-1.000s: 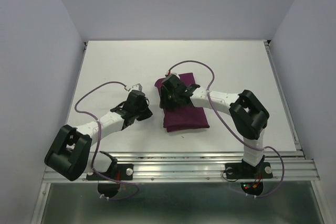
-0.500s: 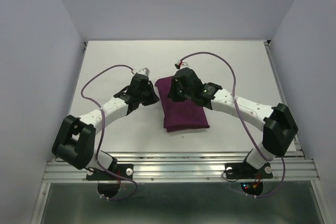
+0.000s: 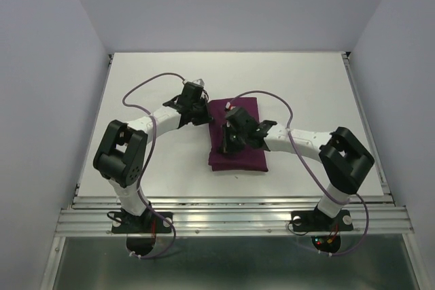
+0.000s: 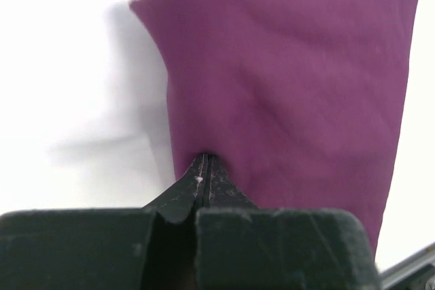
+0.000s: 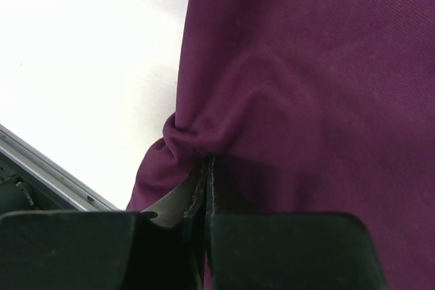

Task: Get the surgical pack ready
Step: Reset both arms

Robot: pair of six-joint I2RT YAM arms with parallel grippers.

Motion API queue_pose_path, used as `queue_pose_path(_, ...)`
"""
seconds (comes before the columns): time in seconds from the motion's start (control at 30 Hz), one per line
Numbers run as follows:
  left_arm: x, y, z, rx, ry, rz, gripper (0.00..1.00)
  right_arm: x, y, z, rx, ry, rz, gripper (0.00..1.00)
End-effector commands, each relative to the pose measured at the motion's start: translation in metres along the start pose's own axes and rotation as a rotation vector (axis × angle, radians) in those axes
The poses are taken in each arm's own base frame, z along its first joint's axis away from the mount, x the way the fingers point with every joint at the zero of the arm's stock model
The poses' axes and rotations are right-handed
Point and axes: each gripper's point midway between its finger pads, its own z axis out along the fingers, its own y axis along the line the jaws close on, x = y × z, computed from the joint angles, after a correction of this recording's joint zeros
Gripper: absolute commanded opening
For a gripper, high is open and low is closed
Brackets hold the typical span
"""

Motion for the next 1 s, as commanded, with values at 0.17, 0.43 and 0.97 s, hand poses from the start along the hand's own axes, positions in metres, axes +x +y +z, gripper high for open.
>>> queue_pose_path(0.17, -0.038, -0.012, 0.002, 0.027, -0.047, -0.006, 0.0, -0.025, 0.02, -0.04, -0.032, -0.112, -0.026, 0.01)
queue_pose_path(0.43, -0.053, -0.017, -0.029, 0.019, -0.114, -0.004, 0.0, 0.015, 0.02, -0.008, -0.108, 0.0, -0.014, 0.01)
queue_pose_path(0.97, -0.103, -0.011, -0.17, 0.008, -0.444, -0.037, 0.0, -0.121, -0.065, -0.132, 0.455, -0.573, -0.006, 1.0)
